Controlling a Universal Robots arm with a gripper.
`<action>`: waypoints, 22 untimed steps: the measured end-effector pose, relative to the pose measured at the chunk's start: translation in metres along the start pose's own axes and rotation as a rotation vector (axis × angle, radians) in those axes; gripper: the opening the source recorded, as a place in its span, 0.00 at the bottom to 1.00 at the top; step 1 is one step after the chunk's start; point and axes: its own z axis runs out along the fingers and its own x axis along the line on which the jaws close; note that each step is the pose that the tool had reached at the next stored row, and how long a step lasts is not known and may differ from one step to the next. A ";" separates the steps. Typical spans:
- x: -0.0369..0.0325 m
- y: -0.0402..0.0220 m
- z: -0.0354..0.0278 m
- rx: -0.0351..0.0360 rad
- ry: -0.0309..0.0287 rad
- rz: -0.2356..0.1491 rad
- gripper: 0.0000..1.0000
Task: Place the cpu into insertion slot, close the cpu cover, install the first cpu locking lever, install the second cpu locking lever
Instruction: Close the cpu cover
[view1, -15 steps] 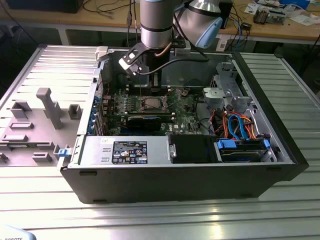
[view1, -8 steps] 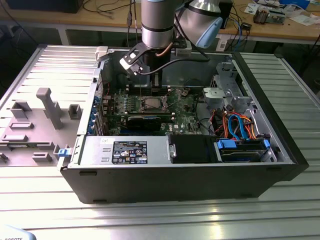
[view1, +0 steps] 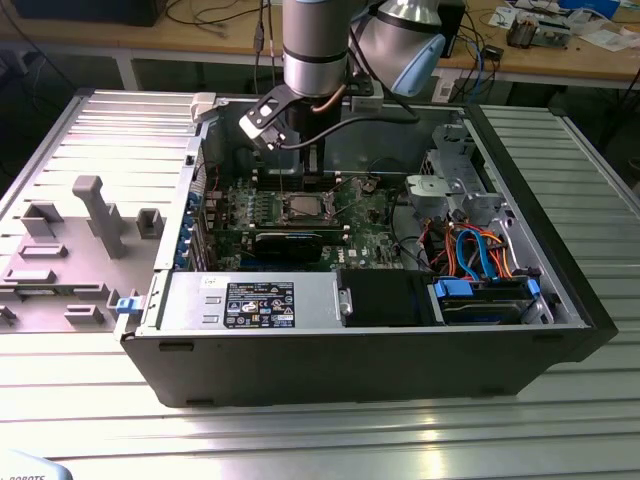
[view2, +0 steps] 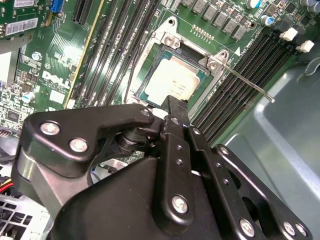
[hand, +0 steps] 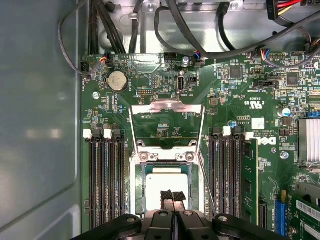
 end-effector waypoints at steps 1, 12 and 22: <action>0.0000 0.0000 -0.0006 -0.0001 0.0001 0.000 0.11; 0.0002 0.0003 -0.0085 -0.0002 0.0004 0.000 0.11; 0.0004 0.0061 -0.0135 0.0007 0.0001 0.000 0.11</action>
